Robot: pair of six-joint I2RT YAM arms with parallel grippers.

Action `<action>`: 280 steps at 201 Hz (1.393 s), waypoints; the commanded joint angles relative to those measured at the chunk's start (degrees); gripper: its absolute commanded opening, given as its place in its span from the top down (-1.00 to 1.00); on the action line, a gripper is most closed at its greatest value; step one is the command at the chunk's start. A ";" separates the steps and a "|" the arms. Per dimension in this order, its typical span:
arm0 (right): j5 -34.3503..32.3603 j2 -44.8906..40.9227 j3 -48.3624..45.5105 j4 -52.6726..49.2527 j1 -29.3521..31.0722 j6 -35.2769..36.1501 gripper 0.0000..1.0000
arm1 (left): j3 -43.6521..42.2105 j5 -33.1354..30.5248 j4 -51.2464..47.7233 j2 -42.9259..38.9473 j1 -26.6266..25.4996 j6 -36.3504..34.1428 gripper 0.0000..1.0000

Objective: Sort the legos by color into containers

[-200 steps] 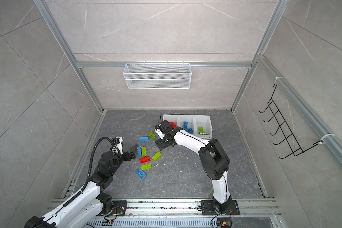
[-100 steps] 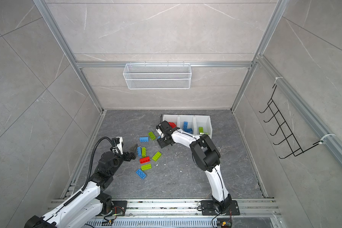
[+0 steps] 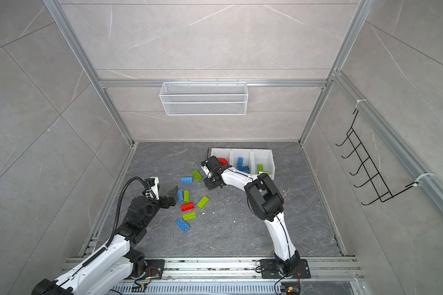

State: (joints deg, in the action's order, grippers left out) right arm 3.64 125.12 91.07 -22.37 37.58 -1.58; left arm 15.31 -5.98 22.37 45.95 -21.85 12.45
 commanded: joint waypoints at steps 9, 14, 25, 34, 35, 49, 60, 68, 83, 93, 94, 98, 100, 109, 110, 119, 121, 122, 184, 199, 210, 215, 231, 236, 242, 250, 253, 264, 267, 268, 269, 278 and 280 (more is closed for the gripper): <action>1.70 -7.00 -4.36 1.71 0.26 -0.78 0.42 | 0.91 -0.07 2.59 -0.08 0.22 0.47 -1.00; 1.93 -8.01 -4.99 1.79 0.18 -0.74 0.44 | 0.93 0.02 2.59 -0.08 0.21 0.47 -0.99; 2.23 -10.42 -6.48 1.72 0.20 -0.79 0.48 | 1.03 0.06 2.59 -0.16 0.18 0.43 -1.00; 2.63 -12.63 -7.81 1.63 0.12 -1.02 0.51 | 0.95 0.17 2.50 -0.25 0.27 0.56 -0.99; 2.70 -12.89 -7.96 1.63 0.12 -1.08 0.51 | 0.95 0.18 2.50 -0.25 0.20 0.56 -0.99; 3.93 -16.80 -10.74 2.41 -0.33 -1.72 0.58 | 0.99 0.34 2.37 -0.58 0.22 0.71 -1.00; 5.09 -19.65 -12.40 2.62 -0.96 -2.32 0.58 | 0.93 0.55 2.51 -0.60 0.22 0.74 -0.99; 5.80 -21.70 -13.22 2.22 -1.58 -2.84 0.58 | 1.01 0.71 2.54 -0.52 0.23 0.74 -1.00; 6.43 -25.41 -14.02 1.16 -3.54 -4.19 0.60 | 0.97 0.97 2.47 -0.51 0.18 0.83 -1.00; 7.51 -27.68 -14.49 1.06 -5.32 -4.80 0.64 | 1.02 1.17 2.58 -0.53 0.23 1.06 -1.00; 7.60 -27.89 -14.50 1.08 -5.55 -4.91 0.65 | 1.03 1.16 2.54 -0.52 0.23 1.03 -1.00; 7.88 -28.61 -14.51 1.06 -6.31 -4.94 0.66 | 1.01 1.31 2.58 -0.52 0.22 1.06 -1.00; 8.12 -28.90 -14.47 1.02 -6.78 -4.99 0.66 | 0.99 1.32 2.63 -0.51 0.22 1.06 -1.00; 8.63 -29.77 -14.04 0.68 -8.76 -5.28 0.66 | 1.09 1.65 2.59 -0.43 0.20 1.13 -0.99; 8.74 -29.81 -13.93 0.62 -9.02 -5.32 0.66 | 1.07 1.70 2.55 -0.43 0.21 1.11 -0.99; 9.39 -29.85 -12.86 -0.21 -11.10 -5.45 0.65 | 1.15 1.96 2.59 -0.21 0.22 1.14 -0.99; 9.55 -29.74 -12.56 -0.39 -11.52 -5.45 0.65 | 1.15 1.94 2.59 -0.18 0.18 1.17 -0.99; 9.59 -29.62 -12.44 -0.48 -11.76 -5.49 0.65 | 1.18 1.94 2.59 -0.17 0.20 1.21 -0.99; 10.25 -21.37 -6.85 0.07 -20.21 -9.29 0.67 | 1.30 2.06 2.59 0.32 0.22 0.83 -0.99; 9.18 -19.36 -5.99 0.66 -20.95 -10.23 0.65 | 1.45 1.93 2.59 0.45 0.22 0.71 -1.00; 8.48 -17.58 -4.76 0.12 -21.36 -10.43 0.64 | 1.56 2.07 2.42 0.54 0.22 0.73 -0.99; 8.07 -16.76 -4.05 -0.34 -21.41 -10.42 0.64 | 1.56 2.11 2.47 0.54 0.22 0.71 -1.00; 6.07 -14.47 -2.47 -1.60 -21.44 -10.30 0.63 | 1.51 2.05 2.48 0.52 0.22 0.57 -1.00; 5.60 -14.09 -2.39 -1.50 -21.52 -10.30 0.63 | 1.54 1.97 2.36 0.54 0.18 0.57 -1.00; 5.43 -13.64 -2.39 -1.32 -21.71 -10.28 0.63 | 1.51 1.91 2.35 0.54 0.22 0.61 -1.00; 5.05 -13.13 -2.28 -1.27 -21.89 -10.33 0.62 | 1.59 1.81 2.33 0.54 0.21 0.56 -1.00; 4.80 -12.96 -2.22 -1.27 -21.98 -10.29 0.61 | 1.58 1.84 2.33 0.62 0.22 0.56 -0.99; 3.98 -12.46 -1.70 -1.76 -22.12 -10.09 0.59 | 1.65 1.86 2.25 0.70 0.22 0.71 -0.99; 3.74 -12.45 -1.68 -1.88 -22.08 -10.03 0.58 | 1.72 1.90 2.19 0.71 0.22 0.73 -0.99; 3.65 -12.45 -1.68 -1.88 -22.10 -10.02 0.57 | 1.73 1.92 2.17 0.72 0.22 0.73 -0.99; 3.57 -12.44 -1.68 -1.89 -22.11 -10.02 0.57 | 1.69 1.93 2.20 0.72 0.22 0.69 -0.99; 3.30 -12.61 -1.83 -1.73 -22.24 -10.04 0.51 | 1.70 1.92 2.23 0.80 0.22 0.73 -1.00; 3.28 -12.66 -1.85 -1.65 -22.28 -10.05 0.49 | 1.71 1.86 2.26 0.80 0.22 0.65 -1.00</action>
State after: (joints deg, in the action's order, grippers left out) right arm 9.32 112.09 87.33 -22.74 15.81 -11.00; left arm 15.31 -4.34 22.31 46.50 -21.85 13.06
